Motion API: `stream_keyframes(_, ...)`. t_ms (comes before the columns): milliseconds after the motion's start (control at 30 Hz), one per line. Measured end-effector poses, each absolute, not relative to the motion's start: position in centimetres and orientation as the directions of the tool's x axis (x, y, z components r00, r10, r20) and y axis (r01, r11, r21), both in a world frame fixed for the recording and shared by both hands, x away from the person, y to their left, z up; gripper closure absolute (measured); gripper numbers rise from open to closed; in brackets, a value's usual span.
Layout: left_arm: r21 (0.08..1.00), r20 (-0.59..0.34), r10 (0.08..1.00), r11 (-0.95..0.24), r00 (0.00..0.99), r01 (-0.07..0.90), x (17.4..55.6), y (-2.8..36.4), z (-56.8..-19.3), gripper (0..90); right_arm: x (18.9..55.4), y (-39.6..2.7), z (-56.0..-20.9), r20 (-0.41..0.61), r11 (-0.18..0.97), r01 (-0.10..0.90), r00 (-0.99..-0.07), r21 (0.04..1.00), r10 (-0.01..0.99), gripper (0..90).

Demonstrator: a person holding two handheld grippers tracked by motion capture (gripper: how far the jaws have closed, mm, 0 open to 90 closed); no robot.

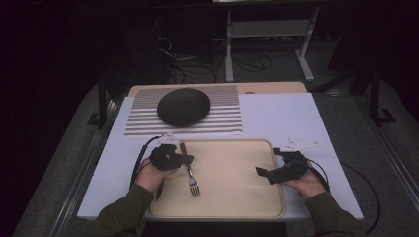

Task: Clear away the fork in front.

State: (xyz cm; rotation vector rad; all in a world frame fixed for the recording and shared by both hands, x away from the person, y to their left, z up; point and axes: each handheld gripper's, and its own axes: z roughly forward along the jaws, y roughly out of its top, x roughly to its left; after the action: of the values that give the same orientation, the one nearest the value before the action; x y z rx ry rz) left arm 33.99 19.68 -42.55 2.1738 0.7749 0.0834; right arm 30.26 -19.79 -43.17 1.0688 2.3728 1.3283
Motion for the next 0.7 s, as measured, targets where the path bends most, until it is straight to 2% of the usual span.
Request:
stream_keyframes(433,0.681,-0.168,0.502,-0.563,0.848,0.468,32.9,17.7,-43.3,90.0,30.3,-19.8,-43.2,0.154,0.326,0.491,-0.71,0.808,0.687,0.0)
stream_keyframes(700,0.656,-0.164,0.505,-0.586,0.847,0.476,32.7,17.7,-43.8,90.0,30.3,-19.8,-43.2,0.154,0.324,0.488,-0.711,0.81,0.686,0.0)
